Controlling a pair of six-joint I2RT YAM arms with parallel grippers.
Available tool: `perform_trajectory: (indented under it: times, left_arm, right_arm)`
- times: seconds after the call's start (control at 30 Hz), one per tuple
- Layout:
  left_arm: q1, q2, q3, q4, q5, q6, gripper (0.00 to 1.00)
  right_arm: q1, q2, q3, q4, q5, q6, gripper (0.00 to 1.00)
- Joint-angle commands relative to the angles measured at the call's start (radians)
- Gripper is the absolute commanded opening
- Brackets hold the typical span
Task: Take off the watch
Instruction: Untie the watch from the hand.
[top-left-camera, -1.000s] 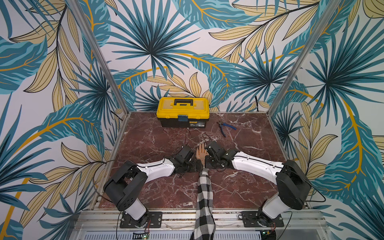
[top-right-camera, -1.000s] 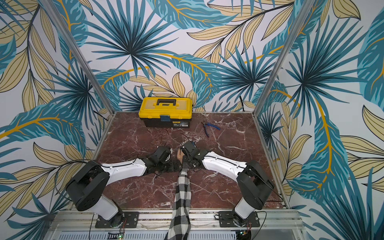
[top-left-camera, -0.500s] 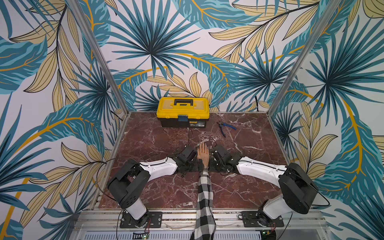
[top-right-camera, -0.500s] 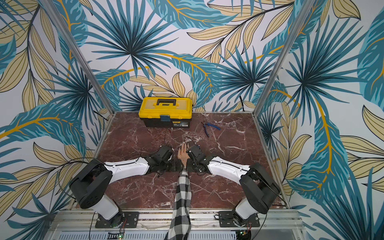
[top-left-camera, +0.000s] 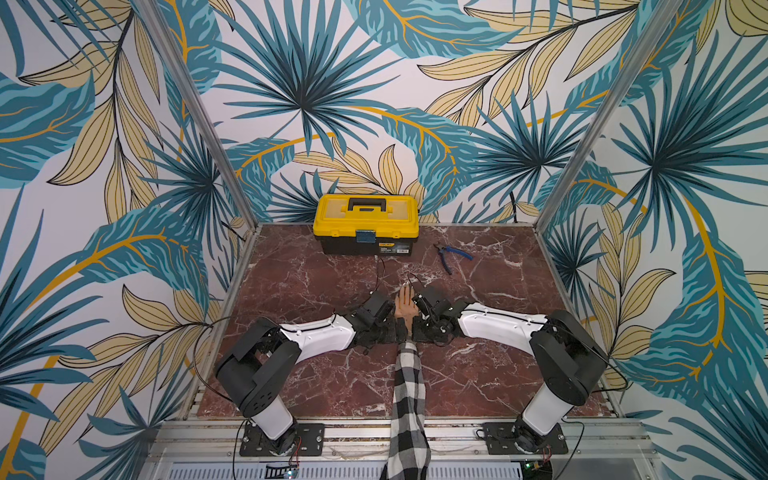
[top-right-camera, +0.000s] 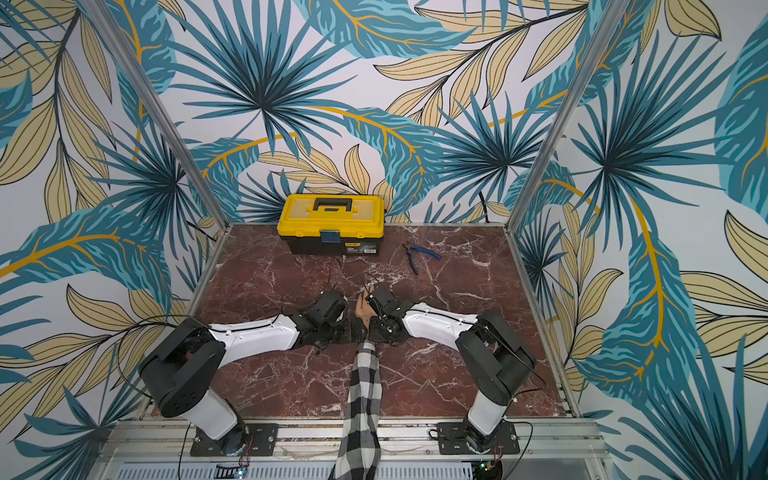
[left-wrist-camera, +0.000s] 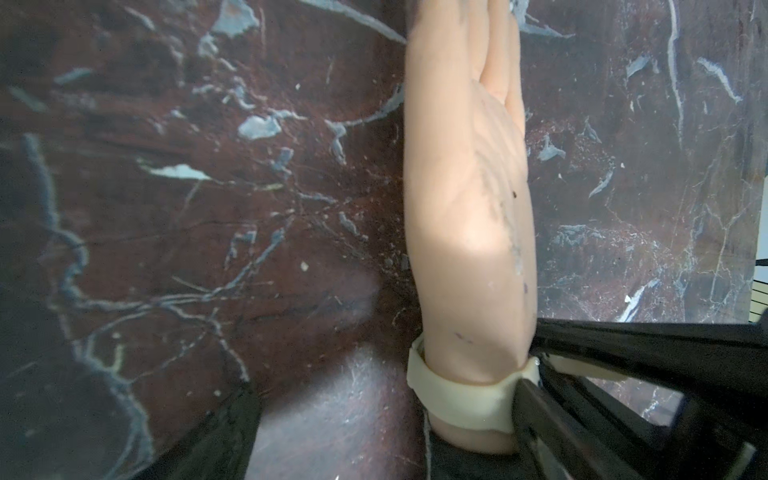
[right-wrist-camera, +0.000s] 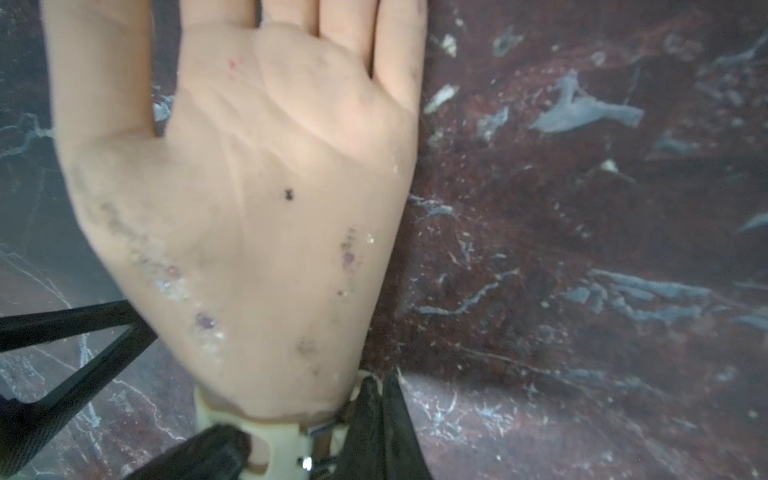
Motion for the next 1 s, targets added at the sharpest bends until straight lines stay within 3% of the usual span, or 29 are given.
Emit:
perform_trajectory:
  times: [0.0,0.17,0.4,0.7,0.97]
  left_arm:
    - [0.003,0.091,-0.081,-0.157,-0.052,-0.012,0.96]
    - [0.002,0.073,-0.092,-0.144,-0.050,-0.015,0.96]
    - [0.017,0.036,-0.097,-0.144,-0.058,-0.018,0.96]
    - [0.098,-0.025,-0.168,-0.142,-0.050,0.007,0.97]
    - [0.096,0.007,-0.155,-0.120,-0.032,0.013,0.97]
  right_arm:
    - [0.005,-0.031,-0.056,-0.013,-0.031,-0.010,0.00]
    - [0.001,-0.133,-0.064,-0.001,-0.035,0.007,0.00]
    - [-0.002,-0.163,-0.039,0.005,-0.029,0.004,0.00]
    - [-0.005,-0.144,-0.032,-0.030,-0.027,-0.008,0.00]
    - [-0.005,-0.029,-0.035,-0.043,-0.052,-0.015,0.00]
